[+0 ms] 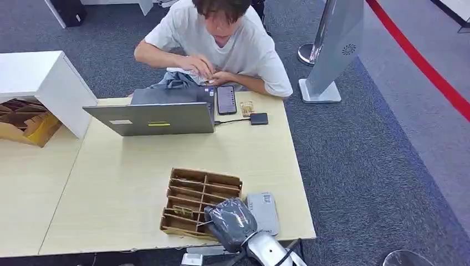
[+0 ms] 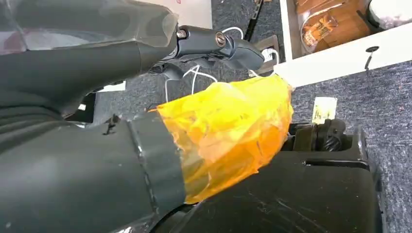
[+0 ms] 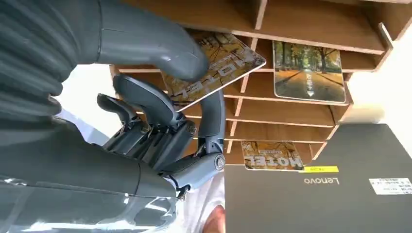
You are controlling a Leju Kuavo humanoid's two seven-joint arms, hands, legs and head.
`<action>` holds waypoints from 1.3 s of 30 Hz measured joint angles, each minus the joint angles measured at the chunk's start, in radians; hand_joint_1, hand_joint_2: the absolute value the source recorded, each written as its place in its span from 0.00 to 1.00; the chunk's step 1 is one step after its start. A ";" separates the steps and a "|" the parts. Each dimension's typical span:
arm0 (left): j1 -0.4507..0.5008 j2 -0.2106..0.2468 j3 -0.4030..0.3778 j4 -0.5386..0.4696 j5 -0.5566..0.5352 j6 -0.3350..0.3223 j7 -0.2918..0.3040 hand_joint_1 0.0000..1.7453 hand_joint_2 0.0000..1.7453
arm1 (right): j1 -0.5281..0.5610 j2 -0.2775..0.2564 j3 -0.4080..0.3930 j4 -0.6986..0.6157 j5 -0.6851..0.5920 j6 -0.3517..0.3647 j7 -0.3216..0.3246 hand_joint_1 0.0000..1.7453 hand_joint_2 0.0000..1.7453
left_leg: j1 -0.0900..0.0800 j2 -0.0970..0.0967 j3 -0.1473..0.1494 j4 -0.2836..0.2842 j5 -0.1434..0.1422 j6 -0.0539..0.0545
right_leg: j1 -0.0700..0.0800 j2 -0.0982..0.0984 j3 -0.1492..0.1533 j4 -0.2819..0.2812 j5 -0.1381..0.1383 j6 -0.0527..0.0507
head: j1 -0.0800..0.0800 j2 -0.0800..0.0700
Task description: Pass the card to the sensor for recognition and then transmit it.
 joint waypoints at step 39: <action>-0.005 0.001 0.000 0.000 -0.003 0.000 -0.004 0.00 0.00 | 0.100 0.043 -0.150 -0.460 -0.027 -0.099 -0.046 1.00 1.00 | 0.000 0.000 0.000 0.000 0.000 0.000 | 0.000 0.000 0.000 0.000 0.000 0.000 | 0.000 0.000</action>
